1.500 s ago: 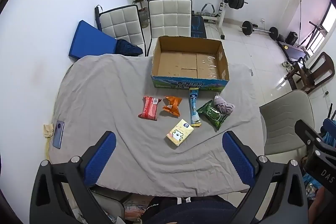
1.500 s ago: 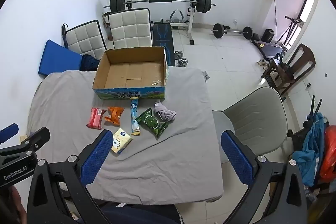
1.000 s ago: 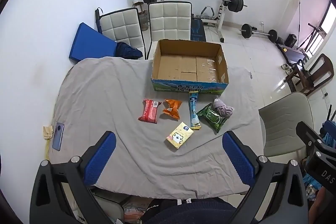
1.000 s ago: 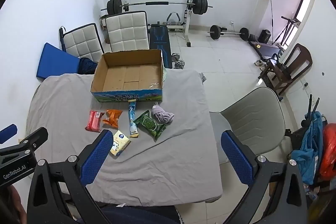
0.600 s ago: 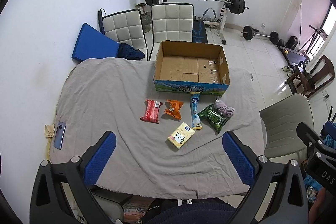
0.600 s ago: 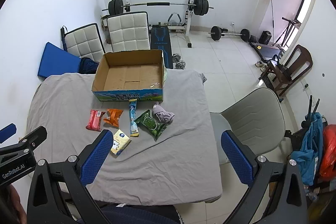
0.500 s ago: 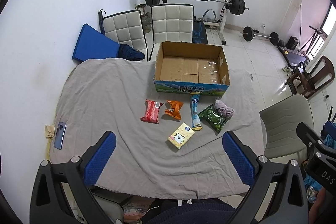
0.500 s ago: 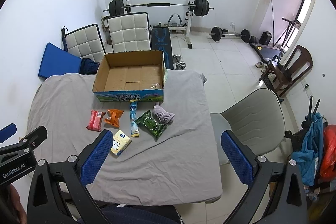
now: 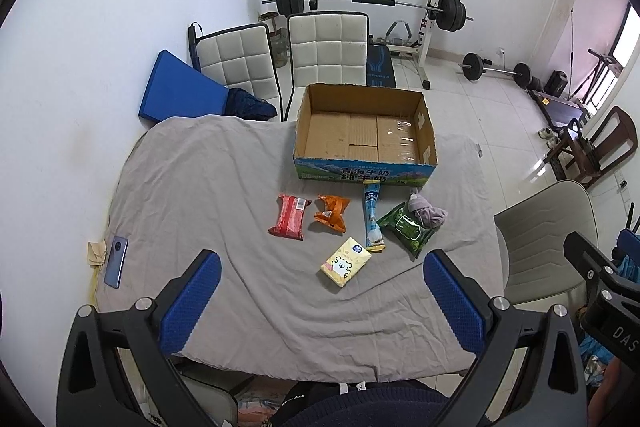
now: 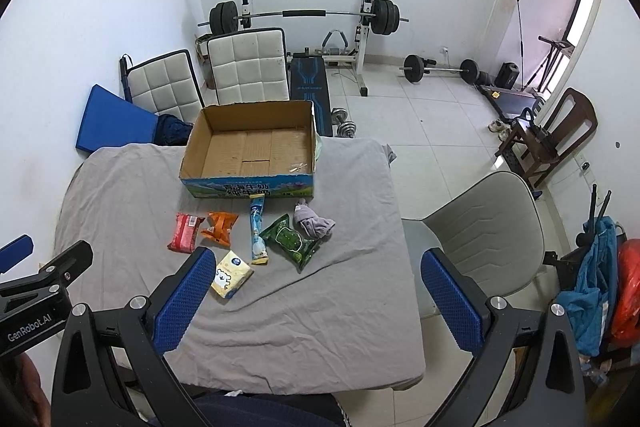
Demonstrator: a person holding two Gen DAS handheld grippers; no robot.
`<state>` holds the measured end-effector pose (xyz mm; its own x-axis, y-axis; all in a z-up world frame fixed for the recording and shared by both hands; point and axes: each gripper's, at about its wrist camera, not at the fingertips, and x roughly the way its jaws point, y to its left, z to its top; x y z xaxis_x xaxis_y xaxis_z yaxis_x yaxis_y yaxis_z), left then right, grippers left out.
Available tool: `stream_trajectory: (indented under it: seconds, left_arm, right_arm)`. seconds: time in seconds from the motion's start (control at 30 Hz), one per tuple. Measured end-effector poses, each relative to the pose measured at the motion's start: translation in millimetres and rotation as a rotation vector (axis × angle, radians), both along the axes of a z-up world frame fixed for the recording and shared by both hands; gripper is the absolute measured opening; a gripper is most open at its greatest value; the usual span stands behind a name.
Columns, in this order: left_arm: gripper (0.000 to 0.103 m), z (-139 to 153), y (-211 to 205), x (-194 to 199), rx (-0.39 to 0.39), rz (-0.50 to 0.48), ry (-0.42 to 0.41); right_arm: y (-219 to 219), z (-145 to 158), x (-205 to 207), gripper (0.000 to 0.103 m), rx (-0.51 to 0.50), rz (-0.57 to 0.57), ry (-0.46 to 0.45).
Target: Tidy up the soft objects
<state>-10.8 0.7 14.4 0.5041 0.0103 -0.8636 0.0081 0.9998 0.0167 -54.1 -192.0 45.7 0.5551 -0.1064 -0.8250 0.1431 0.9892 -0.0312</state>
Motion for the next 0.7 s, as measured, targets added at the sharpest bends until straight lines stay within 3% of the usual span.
stream_trajectory:
  seconds: [0.7]
  left_arm:
    - [0.103,4.8,-3.1,2.6,0.003,0.000,-0.013]
  right_arm:
    - [-1.7,5.2,1.3,0.103,0.006,0.008,-0.015]
